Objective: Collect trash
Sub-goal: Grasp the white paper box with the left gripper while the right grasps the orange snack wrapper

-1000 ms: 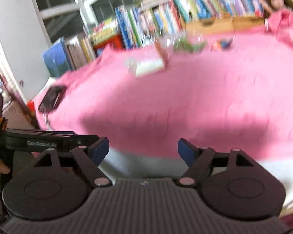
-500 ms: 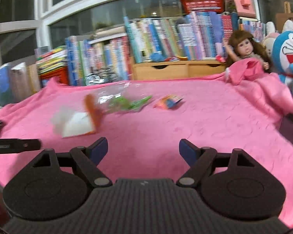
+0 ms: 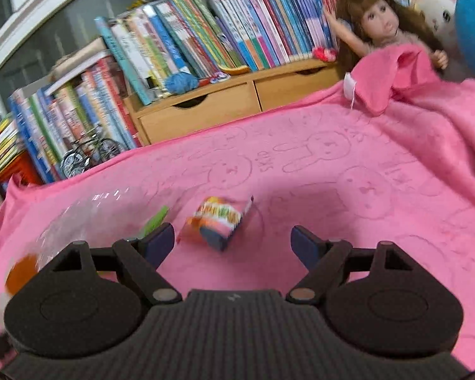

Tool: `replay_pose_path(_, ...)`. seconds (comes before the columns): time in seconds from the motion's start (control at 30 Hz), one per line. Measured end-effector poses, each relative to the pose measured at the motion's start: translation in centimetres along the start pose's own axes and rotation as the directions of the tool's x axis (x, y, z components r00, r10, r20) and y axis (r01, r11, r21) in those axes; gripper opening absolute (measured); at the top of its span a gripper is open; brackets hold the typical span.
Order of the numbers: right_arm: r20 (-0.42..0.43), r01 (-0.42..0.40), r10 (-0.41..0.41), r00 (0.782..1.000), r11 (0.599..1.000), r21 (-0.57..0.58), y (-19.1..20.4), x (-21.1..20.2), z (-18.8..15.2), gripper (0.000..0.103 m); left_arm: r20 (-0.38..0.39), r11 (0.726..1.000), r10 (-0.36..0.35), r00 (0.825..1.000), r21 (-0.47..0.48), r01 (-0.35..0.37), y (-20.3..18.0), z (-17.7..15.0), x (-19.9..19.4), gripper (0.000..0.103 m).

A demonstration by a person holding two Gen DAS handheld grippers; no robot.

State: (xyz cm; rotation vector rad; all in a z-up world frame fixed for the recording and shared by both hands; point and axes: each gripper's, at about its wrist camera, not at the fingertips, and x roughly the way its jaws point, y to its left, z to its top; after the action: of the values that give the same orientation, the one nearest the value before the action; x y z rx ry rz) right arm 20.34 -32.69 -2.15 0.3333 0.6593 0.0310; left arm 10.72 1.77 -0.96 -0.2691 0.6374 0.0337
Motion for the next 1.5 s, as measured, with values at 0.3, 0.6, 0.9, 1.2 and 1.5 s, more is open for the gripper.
replay_pose_path(0.3,-0.073,0.001,0.001,0.997,1.0,0.021,1.1,4.2,0.3,0.062,0.029,0.999,-0.011,1.0,0.038,0.009,-0.4,-0.2,-0.2,0.014)
replay_pose_path(0.6,-0.045,-0.066,0.066,0.997,0.998,-0.01,2.2,-0.1,-0.8,0.041,0.062,0.998,-0.035,0.997,0.052,0.032,0.4,-0.5,-3.8,0.007)
replay_pose_path(0.9,-0.047,-0.151,0.149,0.988,0.987,-0.054,2.9,-6.1,-3.5,0.041,0.043,0.995,-0.085,0.995,0.054,0.083,2.0,-2.0,-9.2,0.007)
replay_pose_path(1.2,-0.073,-0.302,0.299,0.951,0.953,-0.027,3.1,-11.4,-7.7,0.042,0.045,0.99,-0.132,0.99,0.055,0.13,3.7,-4.7,-13.8,0.025)
replay_pose_path(1.5,-0.057,-0.272,0.268,0.962,0.958,-0.093,3.3,-12.9,-10.8,0.043,0.051,0.989,-0.148,0.988,0.039,0.146,3.2,-7.6,-12.8,0.091)
